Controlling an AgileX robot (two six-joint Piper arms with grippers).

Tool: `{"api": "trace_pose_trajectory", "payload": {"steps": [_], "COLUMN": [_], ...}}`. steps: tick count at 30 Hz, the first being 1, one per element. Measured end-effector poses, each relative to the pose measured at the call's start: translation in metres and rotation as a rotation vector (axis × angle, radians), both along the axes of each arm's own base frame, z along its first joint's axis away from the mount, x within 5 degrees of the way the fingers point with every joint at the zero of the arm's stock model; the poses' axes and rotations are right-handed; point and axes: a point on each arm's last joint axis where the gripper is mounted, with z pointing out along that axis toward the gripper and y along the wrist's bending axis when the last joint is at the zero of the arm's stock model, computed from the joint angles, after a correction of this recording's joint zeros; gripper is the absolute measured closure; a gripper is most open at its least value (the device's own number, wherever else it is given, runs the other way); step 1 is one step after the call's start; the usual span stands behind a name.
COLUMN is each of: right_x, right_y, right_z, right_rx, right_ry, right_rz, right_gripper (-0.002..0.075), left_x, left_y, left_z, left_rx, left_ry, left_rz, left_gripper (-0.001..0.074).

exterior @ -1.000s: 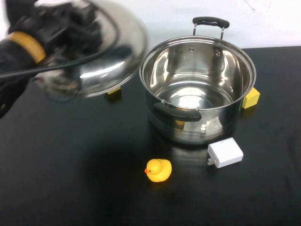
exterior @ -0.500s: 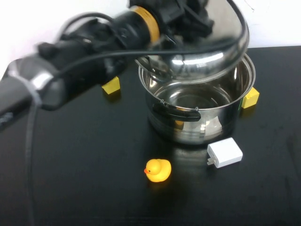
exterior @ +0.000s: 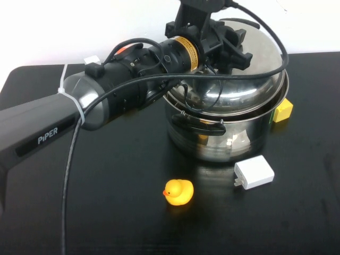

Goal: Cover the pot
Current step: Place the pot lid on the pot

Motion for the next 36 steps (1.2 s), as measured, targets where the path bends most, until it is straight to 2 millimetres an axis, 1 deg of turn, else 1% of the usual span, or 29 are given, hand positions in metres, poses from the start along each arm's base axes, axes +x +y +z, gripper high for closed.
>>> {"api": "trace_pose_trajectory", "payload": {"steps": [12, 21, 25, 32, 36], "right_x": [0.000, 0.000, 0.000, 0.000, 0.000], "right_y": [0.000, 0.000, 0.000, 0.000, 0.000], "right_z": [0.000, 0.000, 0.000, 0.000, 0.000], "right_rx": [0.000, 0.000, 0.000, 0.000, 0.000], "right_ry": [0.000, 0.000, 0.000, 0.000, 0.000], "right_rz": [0.000, 0.000, 0.000, 0.000, 0.000], "right_gripper": [0.0728, 0.0728, 0.0728, 0.0728, 0.0728], "left_x": [-0.001, -0.011, -0.012, -0.011, -0.012], "left_y": [-0.002, -0.013, -0.014, -0.013, -0.014], "left_z": [-0.001, -0.003, -0.003, -0.005, -0.005], "left_rx": [-0.032, 0.083, 0.074, -0.001, -0.011], "left_ry": [0.045, 0.012, 0.020, 0.098, 0.115], "left_rz": [0.010, -0.010, -0.010, 0.016, 0.026], "left_gripper": [0.0423, 0.0424, 0.0424, 0.0424, 0.0424]}}
